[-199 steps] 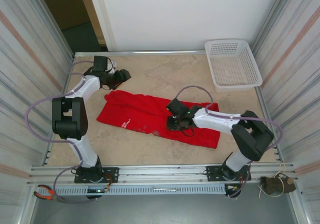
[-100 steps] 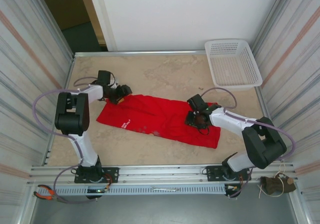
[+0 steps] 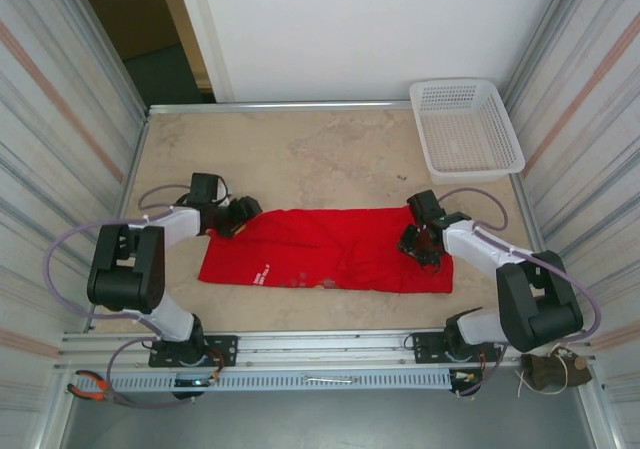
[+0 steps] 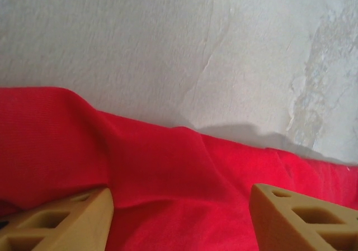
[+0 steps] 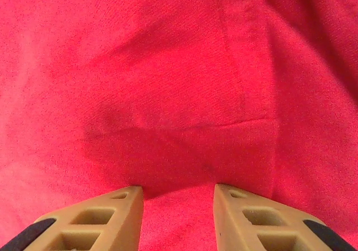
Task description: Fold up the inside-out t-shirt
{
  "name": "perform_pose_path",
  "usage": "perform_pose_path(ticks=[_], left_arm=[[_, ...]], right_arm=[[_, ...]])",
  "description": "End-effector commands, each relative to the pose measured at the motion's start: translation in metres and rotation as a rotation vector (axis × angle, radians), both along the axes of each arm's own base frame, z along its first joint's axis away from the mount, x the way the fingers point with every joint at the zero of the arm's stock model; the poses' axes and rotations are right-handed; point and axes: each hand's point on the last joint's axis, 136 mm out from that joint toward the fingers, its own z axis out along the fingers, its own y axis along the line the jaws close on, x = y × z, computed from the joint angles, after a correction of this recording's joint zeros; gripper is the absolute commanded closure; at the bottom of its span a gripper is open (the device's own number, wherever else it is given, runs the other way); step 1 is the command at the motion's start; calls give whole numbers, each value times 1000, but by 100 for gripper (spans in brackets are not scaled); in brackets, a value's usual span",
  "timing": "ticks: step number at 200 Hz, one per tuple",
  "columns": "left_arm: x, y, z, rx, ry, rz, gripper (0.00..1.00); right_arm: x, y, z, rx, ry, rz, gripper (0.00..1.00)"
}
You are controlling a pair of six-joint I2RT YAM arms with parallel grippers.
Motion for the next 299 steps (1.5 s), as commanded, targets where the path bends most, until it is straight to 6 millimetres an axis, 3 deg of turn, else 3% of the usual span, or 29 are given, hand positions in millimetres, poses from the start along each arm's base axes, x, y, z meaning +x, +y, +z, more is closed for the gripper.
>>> perform_pose_path(ticks=[1, 22, 38, 61, 89, 125, 179, 193, 211, 223, 267, 289, 299], left_arm=[[15, 9, 36, 35, -60, -48, 32], [34, 19, 71, 52, -126, -45, 30], [45, 24, 82, 47, -147, -37, 28], [55, 28, 77, 55, -134, -43, 28], [54, 53, 55, 203, -47, -49, 29], [46, 66, 33, 301, 32, -78, 32], [32, 62, -2, 295, 122, -94, 44], [30, 57, -12, 277, 143, -100, 55], [34, 54, -23, 258, 159, -93, 86], [41, 54, -26, 250, 156, -89, 100], [80, 58, -7, 280, 64, -68, 100], [96, 58, 9, 275, 12, -70, 100], [99, 58, 20, 277, -18, -69, 93]], right_arm=[[10, 8, 30, 37, -68, 53, 64], [21, 23, 55, 107, -150, 99, 64], [25, 38, 65, 154, -175, 143, 65], [29, 62, 69, 161, -190, 211, 66], [31, 74, 66, 120, -189, 250, 66], [37, 49, 44, 71, -154, 174, 65], [28, 28, 10, 47, -68, 96, 64], [25, 25, 4, 44, -56, 75, 64], [22, 19, -2, 39, -42, 43, 64], [20, 16, -5, 35, -37, 26, 64], [14, -2, -11, 22, -24, -33, 64], [20, 2, 2, 56, -54, -10, 64], [23, 3, 16, 62, -88, 11, 64]])
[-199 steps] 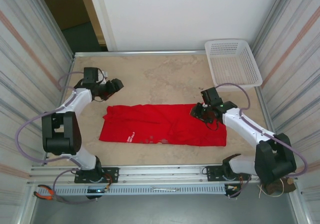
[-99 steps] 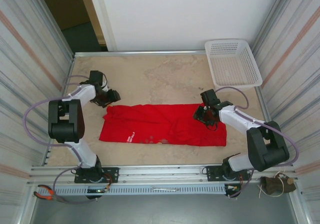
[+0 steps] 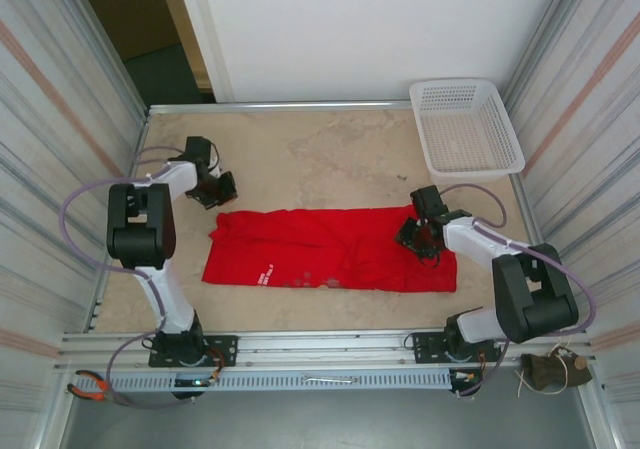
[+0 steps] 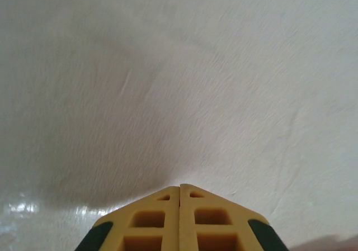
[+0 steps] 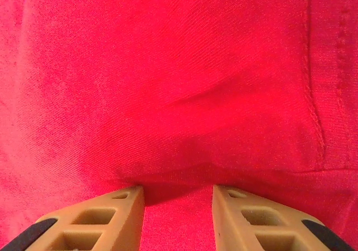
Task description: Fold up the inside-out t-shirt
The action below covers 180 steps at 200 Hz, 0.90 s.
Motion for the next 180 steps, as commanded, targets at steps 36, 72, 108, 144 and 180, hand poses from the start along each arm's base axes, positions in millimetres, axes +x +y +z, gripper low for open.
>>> perform_pose_path(ticks=[36, 72, 108, 144, 180], left_arm=[[17, -15, 72, -53, -205, -8, 66], [-9, -87, 103, -183, -264, -102, 57], [-53, -200, 108, -316, -252, -291, 50], [-93, -296, 105, -465, -216, -448, 47], [-124, -348, 80, -516, -143, -533, 47]], right_arm=[[2, -41, 60, -69, -132, -48, 49], [3, -87, 52, -57, -83, -158, 23], [18, -109, 33, 13, -45, -218, 18], [27, -103, 16, 92, -20, -207, 18], [19, -75, 13, 159, -26, -162, 19]])
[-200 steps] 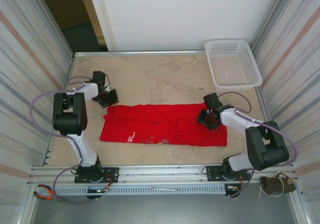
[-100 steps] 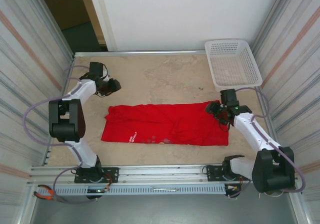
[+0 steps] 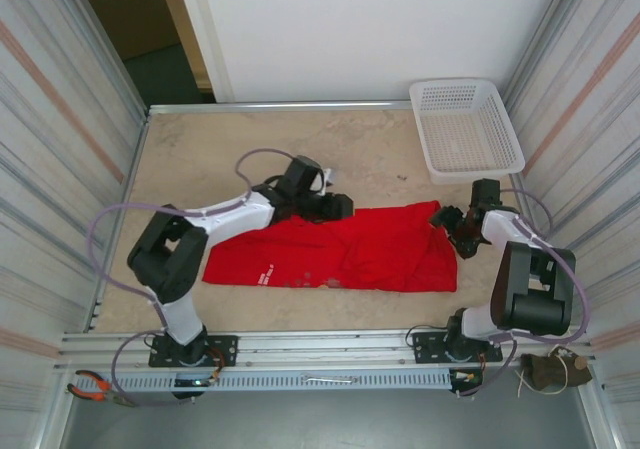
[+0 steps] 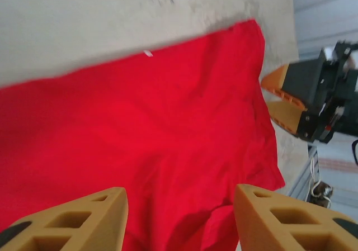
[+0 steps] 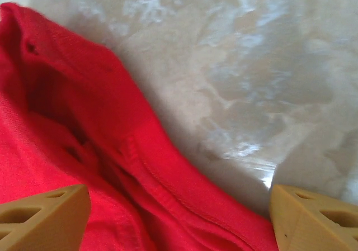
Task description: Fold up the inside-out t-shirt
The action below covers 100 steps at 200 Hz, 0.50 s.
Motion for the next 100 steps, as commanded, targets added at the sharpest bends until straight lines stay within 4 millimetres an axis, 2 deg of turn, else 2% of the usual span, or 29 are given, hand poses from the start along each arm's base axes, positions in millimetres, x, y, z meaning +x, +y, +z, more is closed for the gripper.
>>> perform_pose_path(ticks=[1, 26, 39, 51, 63, 74, 100], left_arm=[[-8, -32, 0, -74, 32, -29, 47], [-18, -42, -20, -55, 63, -42, 47], [-20, -40, -32, -37, 82, -36, 47], [-20, -38, -41, -14, 90, -33, 47], [-20, -36, -48, 7, 95, -31, 47], [-20, -34, -53, 16, 101, -28, 47], [-17, -33, -50, 23, 92, -27, 47]], right_arm=[[0, 25, 6, 63, -45, 59, 19], [-7, 51, 13, 101, -74, 105, 20], [-10, 65, 20, 118, -87, 135, 21], [-11, 70, 27, 114, -104, 148, 21], [-13, 63, 34, 77, -116, 141, 20], [-14, 48, 38, 11, -119, 117, 19], [-9, 13, 38, -35, -119, 28, 17]])
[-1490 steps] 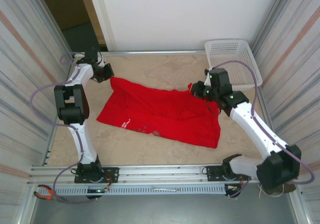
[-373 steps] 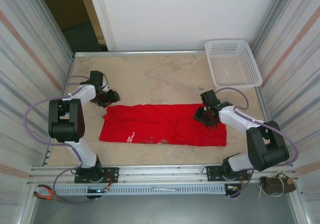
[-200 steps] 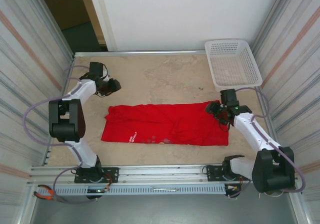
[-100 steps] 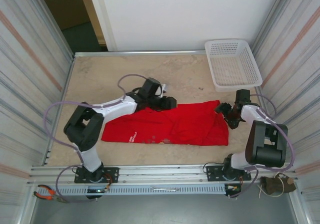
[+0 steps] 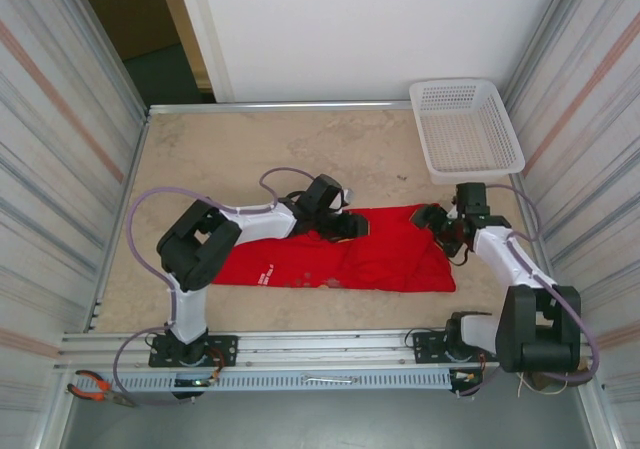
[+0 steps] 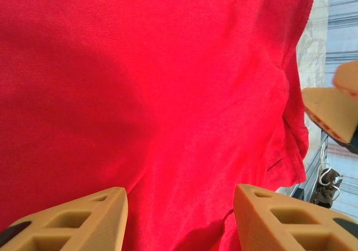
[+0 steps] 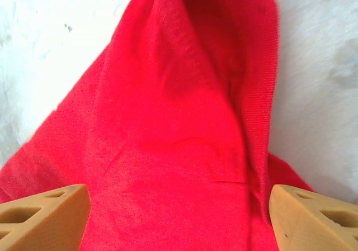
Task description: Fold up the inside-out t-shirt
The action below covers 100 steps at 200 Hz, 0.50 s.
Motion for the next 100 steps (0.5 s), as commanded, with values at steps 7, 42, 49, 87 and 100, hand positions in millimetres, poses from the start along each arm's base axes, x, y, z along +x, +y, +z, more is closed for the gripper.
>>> perform_pose_path(ticks=[7, 42, 49, 87, 100], left_arm=[[9, -1, 3, 6, -20, 9, 47], [11, -4, 5, 7, -24, 3, 47], [10, -3, 4, 11, -22, 3, 47], [11, -2, 1, 18, -18, 6, 47], [10, -3, 0, 18, -15, 4, 47]], right_arm=[[2, -40, -2, -85, 34, -97, 16], [20, -42, -21, -71, 61, -67, 16], [22, -39, -26, -56, 68, -56, 16], [16, -7, -42, 8, 77, 38, 19], [12, 7, -42, 31, 69, 70, 23]])
